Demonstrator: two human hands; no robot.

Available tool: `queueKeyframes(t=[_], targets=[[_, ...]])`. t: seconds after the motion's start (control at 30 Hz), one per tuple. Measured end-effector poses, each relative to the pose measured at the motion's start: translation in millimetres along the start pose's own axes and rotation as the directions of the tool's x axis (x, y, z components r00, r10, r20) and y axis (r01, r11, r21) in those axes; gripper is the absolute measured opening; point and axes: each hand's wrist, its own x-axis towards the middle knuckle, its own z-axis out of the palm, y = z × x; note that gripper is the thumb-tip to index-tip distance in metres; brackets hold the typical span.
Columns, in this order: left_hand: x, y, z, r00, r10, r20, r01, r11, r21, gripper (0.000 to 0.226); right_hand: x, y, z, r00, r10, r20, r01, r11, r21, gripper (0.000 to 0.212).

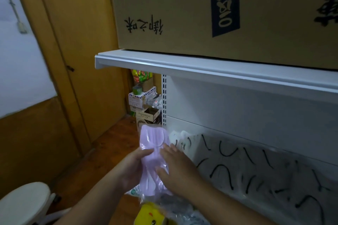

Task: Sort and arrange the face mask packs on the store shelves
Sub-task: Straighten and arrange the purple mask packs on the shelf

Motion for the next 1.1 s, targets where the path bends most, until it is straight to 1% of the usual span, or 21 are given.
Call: queueKeyframes(t=[0.07,0.13,0.17,0.2,0.23,0.27,0.3,0.37,0.4,0.43,0.5,0.6,0.67,0.77,0.83,0.93,1.0,1.1], targets=[[1,0,4,1.000,0.017,-0.014,-0.017,1.000,-0.003,0.040,-3,-1,3,0.999,0.040,0.015,-0.041,0.996,0.073,0.068],[2,2,7,0.999,0.005,-0.052,-0.005,1.000,0.008,0.035,-7,-1,4,0.990,0.142,-0.020,-0.133,0.963,0.233,0.069],[3,3,9,0.997,-0.006,-0.073,0.007,1.000,0.015,0.032,-8,1,4,0.974,0.221,-0.042,-0.194,0.921,0.336,0.068],[5,5,10,0.996,-0.014,-0.088,0.016,1.000,0.021,0.031,-10,1,4,0.952,0.305,-0.037,-0.255,0.852,0.457,0.067],[7,5,12,0.995,-0.020,-0.099,0.023,0.999,0.025,0.030,-13,1,4,0.927,0.374,0.000,-0.305,0.755,0.580,0.064],[9,5,15,0.995,-0.021,-0.102,0.024,0.999,0.025,0.031,-15,1,6,0.905,0.422,0.056,-0.341,0.639,0.689,0.059],[11,5,17,0.995,-0.022,-0.099,0.025,0.999,0.024,0.031,-18,1,7,0.882,0.458,0.108,-0.365,0.522,0.771,0.049],[16,4,24,0.997,-0.031,-0.077,0.033,0.999,0.026,0.032,-27,2,7,0.825,0.532,0.192,-0.389,0.287,0.875,0.022],[19,2,27,0.997,-0.042,-0.064,0.044,0.999,0.029,0.032,-33,2,5,0.801,0.560,0.211,-0.391,0.223,0.893,0.015],[23,0,30,0.997,-0.059,-0.052,0.061,0.997,0.040,0.032,-39,1,2,0.783,0.585,0.214,-0.397,0.205,0.895,0.014],[31,-4,39,0.995,-0.097,-0.009,0.097,0.991,0.091,0.030,-51,2,-4,0.747,0.634,0.200,-0.429,0.230,0.873,0.017],[45,-7,59,0.990,-0.109,0.091,0.097,0.986,0.133,0.027,-71,11,-13,0.673,0.726,0.139,-0.447,0.251,0.859,0.020],[55,-11,76,0.985,-0.117,0.124,0.099,0.984,0.148,0.023,-86,19,-18,0.625,0.768,0.139,-0.466,0.223,0.856,0.018],[62,-20,106,0.971,-0.153,0.185,0.114,0.972,0.206,0.022,-111,34,-25,0.554,0.813,0.179,-0.491,0.145,0.859,0.029],[63,-28,127,0.961,-0.181,0.211,0.127,0.961,0.247,0.022,-128,40,-30,0.550,0.816,0.181,-0.452,0.108,0.886,0.029],[58,-42,163,0.946,-0.227,0.233,0.154,0.943,0.296,0.022,-160,51,-38,0.524,0.841,0.130,-0.399,0.108,0.911,0.027],[52,-53,186,0.938,-0.243,0.247,0.162,0.937,0.308,0.024,-184,57,-45,0.516,0.846,0.134,-0.353,0.067,0.933,0.023],[41,-74,224,0.925,-0.237,0.297,0.128,0.930,0.344,0.026,-224,67,-56,0.485,0.864,0.136,-0.292,0.013,0.956,0.021]])
